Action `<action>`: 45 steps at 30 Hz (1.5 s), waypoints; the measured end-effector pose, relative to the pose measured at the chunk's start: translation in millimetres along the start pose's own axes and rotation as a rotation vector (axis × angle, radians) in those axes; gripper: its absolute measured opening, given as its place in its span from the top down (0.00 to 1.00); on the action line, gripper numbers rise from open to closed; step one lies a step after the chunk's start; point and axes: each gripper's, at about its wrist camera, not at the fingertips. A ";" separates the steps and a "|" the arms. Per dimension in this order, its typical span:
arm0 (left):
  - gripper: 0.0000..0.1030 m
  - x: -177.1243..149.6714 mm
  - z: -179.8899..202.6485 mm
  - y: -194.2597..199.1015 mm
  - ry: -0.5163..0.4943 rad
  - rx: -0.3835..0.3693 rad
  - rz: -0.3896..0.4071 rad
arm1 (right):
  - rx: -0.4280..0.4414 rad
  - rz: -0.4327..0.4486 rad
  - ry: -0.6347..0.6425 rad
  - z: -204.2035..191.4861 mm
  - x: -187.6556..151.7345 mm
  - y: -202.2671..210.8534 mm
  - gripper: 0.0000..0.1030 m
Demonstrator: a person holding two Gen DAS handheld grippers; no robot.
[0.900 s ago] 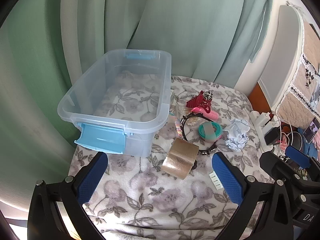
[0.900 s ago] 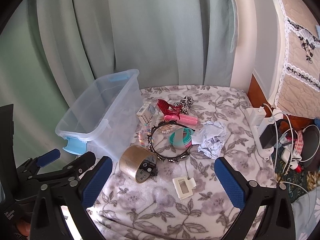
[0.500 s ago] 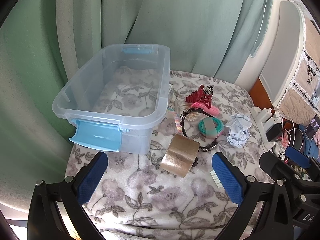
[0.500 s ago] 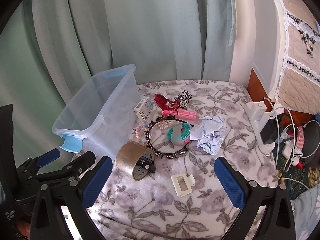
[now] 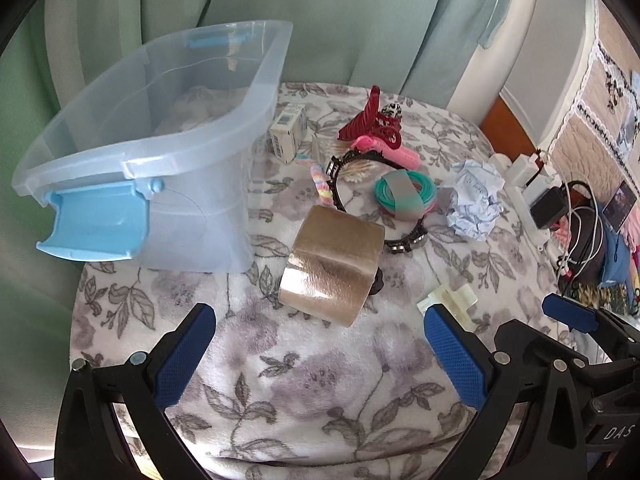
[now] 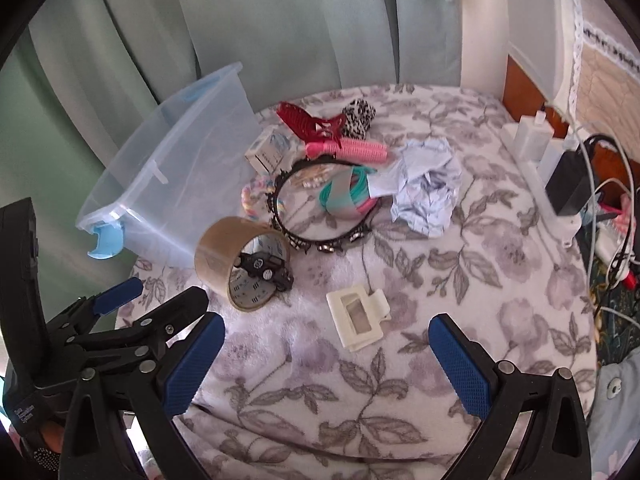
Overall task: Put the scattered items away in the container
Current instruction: 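Grasp the brown tape roll with the left tool while the right grasps the cream clip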
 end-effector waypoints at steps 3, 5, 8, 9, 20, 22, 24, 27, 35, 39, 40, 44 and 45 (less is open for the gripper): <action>0.00 -2.1 0.6 -14.0 0.000 0.008 -0.028 | -0.016 -0.043 -0.002 9.8 -9.2 -15.0 0.00; 0.00 -2.7 -2.8 -22.8 0.026 0.002 -0.045 | -0.038 -0.061 0.017 13.3 -13.2 -23.2 0.00; 0.00 -2.0 -4.6 -33.3 0.029 0.016 -0.058 | -0.042 -0.083 0.003 20.7 -14.6 -34.2 0.02; 0.00 -1.4 -4.4 -35.0 0.026 0.024 -0.054 | -0.043 -0.093 -0.004 22.7 -14.0 -38.3 0.05; 0.13 7.2 -3.8 -57.5 -0.017 0.035 -0.032 | -0.043 -0.157 0.003 25.9 -8.9 -74.0 0.26; 0.18 9.6 -4.2 -61.6 -0.022 0.028 -0.033 | -0.038 -0.166 -0.002 26.8 -7.7 -78.1 0.30; 0.19 12.1 -3.5 -64.3 -0.035 0.025 -0.030 | -0.030 -0.172 -0.006 27.5 -6.8 -80.9 0.33; 0.35 15.4 0.3 -66.4 -0.066 0.012 -0.021 | -0.022 -0.175 -0.008 27.8 -5.6 -82.7 0.36; 0.43 20.3 5.4 -67.1 -0.093 0.003 -0.019 | -0.008 -0.174 -0.024 32.4 -3.0 -78.4 0.46; 0.43 23.2 1.2 -62.4 -0.070 0.011 -0.014 | 0.004 -0.173 -0.026 33.0 -2.9 -74.1 0.49; 0.43 24.7 -0.7 -61.3 -0.058 0.003 -0.014 | 0.011 -0.173 -0.029 33.3 -2.7 -72.6 0.52; 0.44 29.7 -11.2 -57.0 0.032 -0.067 -0.021 | 0.025 -0.176 -0.038 33.9 -1.6 -67.5 0.52; 0.44 30.6 -13.2 -56.9 0.053 -0.086 -0.030 | 0.029 -0.177 -0.041 36.3 -4.0 -64.6 0.52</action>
Point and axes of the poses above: each gripper's, at about its wrist camera, not at the fingertips, and y roughly against the way its jaws point, z to its right, x to its top, and after that the axes turned 7 degrees about -y, right-handed
